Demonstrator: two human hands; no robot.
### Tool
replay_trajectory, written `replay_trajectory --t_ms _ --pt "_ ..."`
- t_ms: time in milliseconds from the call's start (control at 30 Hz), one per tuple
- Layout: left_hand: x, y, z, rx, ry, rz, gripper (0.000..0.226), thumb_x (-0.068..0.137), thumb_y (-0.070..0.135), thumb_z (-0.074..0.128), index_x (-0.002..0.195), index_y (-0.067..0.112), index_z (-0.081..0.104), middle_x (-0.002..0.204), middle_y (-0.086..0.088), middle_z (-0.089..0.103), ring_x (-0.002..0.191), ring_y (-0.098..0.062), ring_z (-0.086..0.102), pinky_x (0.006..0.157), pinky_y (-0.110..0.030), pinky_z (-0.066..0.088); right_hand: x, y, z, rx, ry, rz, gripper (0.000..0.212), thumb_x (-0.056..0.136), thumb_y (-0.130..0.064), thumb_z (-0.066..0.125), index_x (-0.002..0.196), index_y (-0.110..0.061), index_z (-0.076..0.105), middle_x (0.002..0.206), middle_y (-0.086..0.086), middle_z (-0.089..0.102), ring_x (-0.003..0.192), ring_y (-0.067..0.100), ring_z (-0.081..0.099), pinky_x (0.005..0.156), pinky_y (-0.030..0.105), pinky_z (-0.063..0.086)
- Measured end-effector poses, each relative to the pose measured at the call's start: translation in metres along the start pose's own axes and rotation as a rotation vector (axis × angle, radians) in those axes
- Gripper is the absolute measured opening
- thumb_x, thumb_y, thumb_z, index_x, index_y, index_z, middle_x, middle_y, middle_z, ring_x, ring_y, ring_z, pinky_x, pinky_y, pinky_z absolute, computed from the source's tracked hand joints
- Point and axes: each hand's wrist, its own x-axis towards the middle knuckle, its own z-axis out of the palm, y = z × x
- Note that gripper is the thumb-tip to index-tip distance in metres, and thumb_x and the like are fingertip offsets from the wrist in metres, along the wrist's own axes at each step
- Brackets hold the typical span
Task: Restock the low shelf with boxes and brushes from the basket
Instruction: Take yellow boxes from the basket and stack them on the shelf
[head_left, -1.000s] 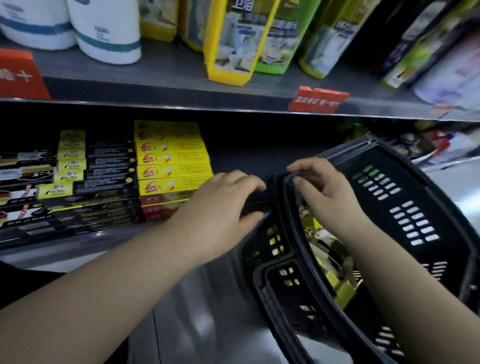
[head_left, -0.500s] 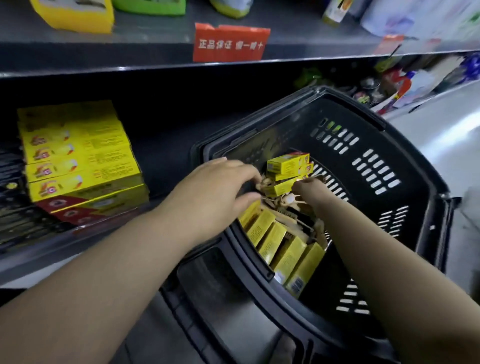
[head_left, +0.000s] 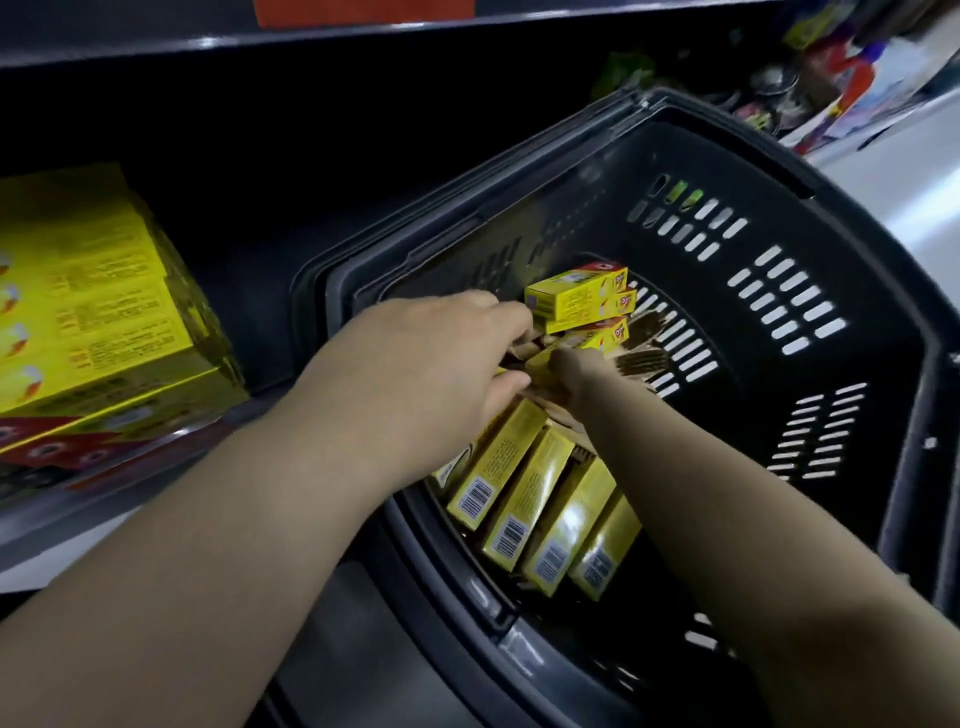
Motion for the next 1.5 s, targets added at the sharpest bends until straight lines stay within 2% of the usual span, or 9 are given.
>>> replay_trajectory --t_ms 200,367,600,833,1000,1167,1267,1367,1500 --pt "0.003 0.017 0.007 -0.303 -0.024 -0.062 0.037 0.09 0.032 0.055 0.126 0.03 0.047 0.121 0.013 0.053 0.111 -0.008 0.051 0.092 -0.027 0.042 -0.085 0.007 -0.01 0.045 -0.071 -0.013 0.024 0.089 -0.002 0.052 0.111 0.006 0.059 0.1 0.021 0.061 0.083 0.023 0.058 0.077 0.035 0.054" --pt "0.011 0.027 0.014 -0.586 -0.113 -0.338 0.066 0.09 0.041 0.053 0.144 0.018 0.023 0.146 0.001 0.036 0.13 -0.015 0.039 0.095 -0.026 0.032 -0.163 -0.006 -0.023 0.227 -0.293 -0.163 0.016 0.088 -0.005 0.059 0.103 -0.004 0.052 0.088 0.008 0.068 0.075 0.011 0.069 0.073 0.027 0.058" --pt "0.018 0.021 0.012 -0.772 -0.024 -0.47 0.048 0.079 0.033 0.07 0.115 0.018 0.043 0.108 0.003 0.059 0.093 -0.017 0.057 0.073 -0.03 0.043 -0.181 -0.009 -0.019 0.031 -0.487 -0.406 0.052 0.07 -0.012 0.057 0.12 -0.014 0.045 0.113 0.008 0.064 0.101 0.021 0.063 0.092 0.042 0.052" --pt "0.017 0.02 0.009 -1.053 -0.019 -0.478 0.04 0.08 0.03 0.069 0.114 0.026 0.048 0.099 0.005 0.067 0.09 -0.016 0.066 0.083 -0.043 0.054 -0.07 -0.026 -0.039 0.212 -0.105 -0.039 0.01 0.09 -0.007 0.048 0.089 -0.01 0.058 0.086 0.008 0.061 0.071 0.017 0.06 0.063 0.028 0.054" --pt "0.018 0.018 0.01 -1.143 -0.027 -0.536 0.037 0.082 0.024 0.067 0.114 0.027 0.049 0.104 0.0 0.065 0.091 -0.019 0.066 0.084 -0.045 0.054 -0.002 -0.042 -0.015 0.09 -0.067 0.113 0.039 0.096 -0.037 0.044 0.117 -0.005 0.054 0.108 0.017 0.064 0.076 0.028 0.062 0.068 0.033 0.052" --pt "0.02 0.016 0.013 -1.118 -0.031 -0.547 0.041 0.082 0.026 0.066 0.118 0.027 0.046 0.116 -0.005 0.058 0.098 -0.024 0.063 0.087 -0.046 0.052 0.011 -0.056 0.007 0.315 -0.043 0.117 0.025 0.097 -0.015 0.041 0.081 -0.003 0.056 0.123 0.02 0.061 0.103 0.035 0.062 0.068 0.04 0.053" --pt "0.022 0.016 0.014 -1.136 -0.026 -0.575 0.039 0.083 0.027 0.065 0.117 0.027 0.046 0.113 -0.004 0.059 0.095 -0.021 0.063 0.085 -0.044 0.053 -0.004 -0.057 0.002 0.386 -0.053 0.112 0.026 0.095 -0.015 0.04 0.104 0.0 0.06 0.109 0.02 0.065 0.087 0.032 0.065 0.054 0.033 0.051" --pt "0.022 0.016 0.012 -1.149 -0.014 -0.595 0.036 0.083 0.03 0.065 0.114 0.025 0.048 0.113 -0.006 0.059 0.096 -0.024 0.062 0.087 -0.045 0.052 -0.038 -0.051 -0.012 0.259 -0.064 -0.006 0.016 0.091 -0.012 0.044 0.093 -0.003 0.057 0.078 0.015 0.066 0.058 0.025 0.06 0.05 0.024 0.046" --pt "0.022 0.017 0.013 -1.174 -0.001 -0.6 0.033 0.085 0.035 0.063 0.112 0.025 0.047 0.105 0.0 0.064 0.092 -0.019 0.064 0.08 -0.04 0.054 -0.107 -0.028 -0.042 0.172 -0.184 -0.255 0.025 0.085 -0.016 0.061 0.105 -0.01 0.048 0.091 0.011 0.071 0.073 0.023 0.069 0.062 0.024 0.053"
